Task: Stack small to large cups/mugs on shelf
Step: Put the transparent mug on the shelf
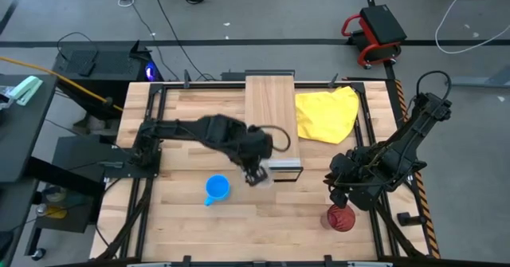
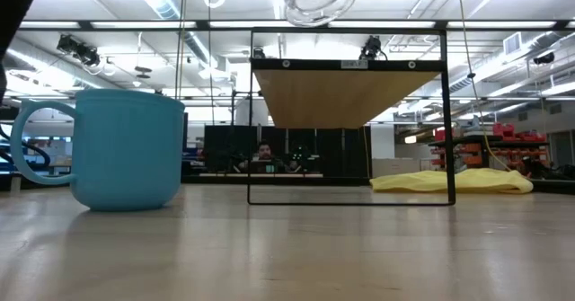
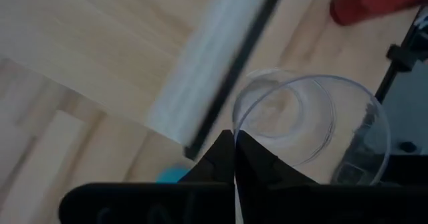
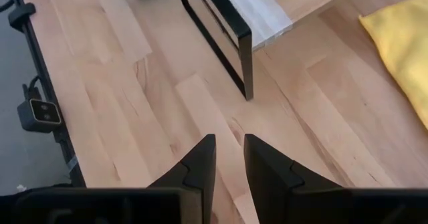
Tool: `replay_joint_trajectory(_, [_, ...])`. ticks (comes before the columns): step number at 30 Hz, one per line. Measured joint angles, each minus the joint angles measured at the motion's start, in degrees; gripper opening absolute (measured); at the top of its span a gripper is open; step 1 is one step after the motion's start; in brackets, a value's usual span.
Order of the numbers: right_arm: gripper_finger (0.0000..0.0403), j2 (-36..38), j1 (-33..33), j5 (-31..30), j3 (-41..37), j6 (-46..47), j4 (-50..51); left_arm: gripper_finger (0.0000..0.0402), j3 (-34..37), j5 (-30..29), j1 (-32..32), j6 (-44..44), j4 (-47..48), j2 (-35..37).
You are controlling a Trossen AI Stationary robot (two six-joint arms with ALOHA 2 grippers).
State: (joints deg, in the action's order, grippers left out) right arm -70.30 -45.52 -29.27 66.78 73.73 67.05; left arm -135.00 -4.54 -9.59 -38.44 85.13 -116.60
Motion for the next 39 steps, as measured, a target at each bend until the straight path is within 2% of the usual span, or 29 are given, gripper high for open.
replay_joint_trajectory(5, [0.0086,0.0,0.75,-2.14,0.0,0.0,0.08,0.0004,0.0,-2.56,4.09,3.29,-1.29,2.02])
replay_joint_trajectory(11, [0.0086,0.0,4.57,-4.88,0.0,-2.31,-0.12,0.0004,-0.04,-3.85,9.27,8.73,-3.5,2.75])
replay_joint_trajectory(17, [0.0086,0.47,11.23,-9.01,0.0,-8.6,-1.48,0.0004,0.0,-3.31,11.95,12.45,-4.28,1.21])
replay_joint_trajectory(22, [0.0079,2.28,18.09,-9.61,0.0,-19.15,-8.94,0.0004,0.04,-3.14,12.22,15.08,-4.95,0.13])
replay_joint_trajectory(29, [0.0068,2.96,27.85,-0.86,0.0,-33.59,-20.12,0.0004,0.01,-1.96,12.22,16.64,-6.52,-1.52])
replay_joint_trajectory(34, [0.0056,2.43,32.93,3.59,-0.03,-36.64,-21.52,0.0004,0.04,-1.81,12.2,16.77,-6.35,-2.19])
replay_joint_trajectory(39, [0.0047,2.06,35.03,9.0,-2.8,-37.89,-27.09,0.0004,0.09,-1.84,12.31,17.22,-5.83,-3.09])
